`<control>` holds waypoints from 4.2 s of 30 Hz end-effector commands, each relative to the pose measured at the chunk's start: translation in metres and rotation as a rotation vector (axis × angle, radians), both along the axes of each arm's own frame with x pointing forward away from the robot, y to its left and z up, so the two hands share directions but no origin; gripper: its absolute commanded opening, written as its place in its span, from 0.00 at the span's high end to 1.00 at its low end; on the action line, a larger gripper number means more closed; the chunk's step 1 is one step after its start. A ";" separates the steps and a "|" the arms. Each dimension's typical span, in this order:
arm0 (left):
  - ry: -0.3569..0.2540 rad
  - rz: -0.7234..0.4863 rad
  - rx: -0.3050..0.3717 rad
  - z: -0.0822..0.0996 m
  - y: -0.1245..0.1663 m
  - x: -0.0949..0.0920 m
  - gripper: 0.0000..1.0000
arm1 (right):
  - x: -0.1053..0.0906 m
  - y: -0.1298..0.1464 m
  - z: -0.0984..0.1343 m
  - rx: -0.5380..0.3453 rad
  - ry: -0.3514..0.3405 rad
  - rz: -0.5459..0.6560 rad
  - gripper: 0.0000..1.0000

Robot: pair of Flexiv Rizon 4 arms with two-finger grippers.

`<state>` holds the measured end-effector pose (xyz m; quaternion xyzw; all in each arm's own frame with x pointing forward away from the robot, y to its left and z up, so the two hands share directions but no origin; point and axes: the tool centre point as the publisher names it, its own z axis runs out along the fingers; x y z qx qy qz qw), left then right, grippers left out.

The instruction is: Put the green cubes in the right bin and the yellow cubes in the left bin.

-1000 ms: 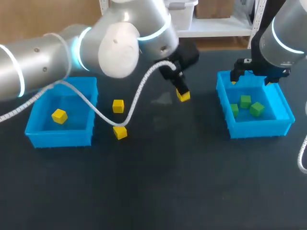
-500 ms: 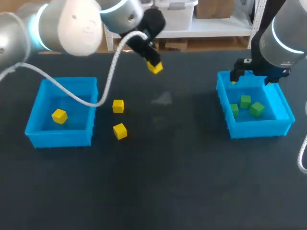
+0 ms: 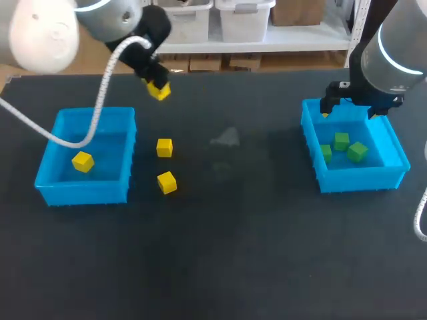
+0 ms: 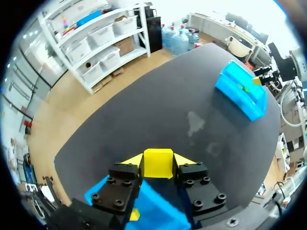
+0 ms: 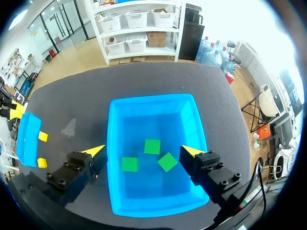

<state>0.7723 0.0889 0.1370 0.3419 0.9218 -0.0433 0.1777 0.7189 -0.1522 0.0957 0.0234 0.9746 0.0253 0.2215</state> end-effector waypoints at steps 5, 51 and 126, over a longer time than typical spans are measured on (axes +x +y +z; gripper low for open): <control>0.006 0.100 0.017 -0.006 0.077 -0.041 1.00 | -0.001 0.000 -0.001 0.000 -0.004 -0.001 0.00; 0.073 -0.259 -0.029 -0.032 0.043 -0.042 0.00 | -0.001 0.000 -0.001 0.000 -0.004 -0.001 0.00; 0.132 -0.821 0.257 -0.132 -0.004 -0.061 0.00 | -0.001 0.000 -0.001 0.000 -0.004 -0.001 0.00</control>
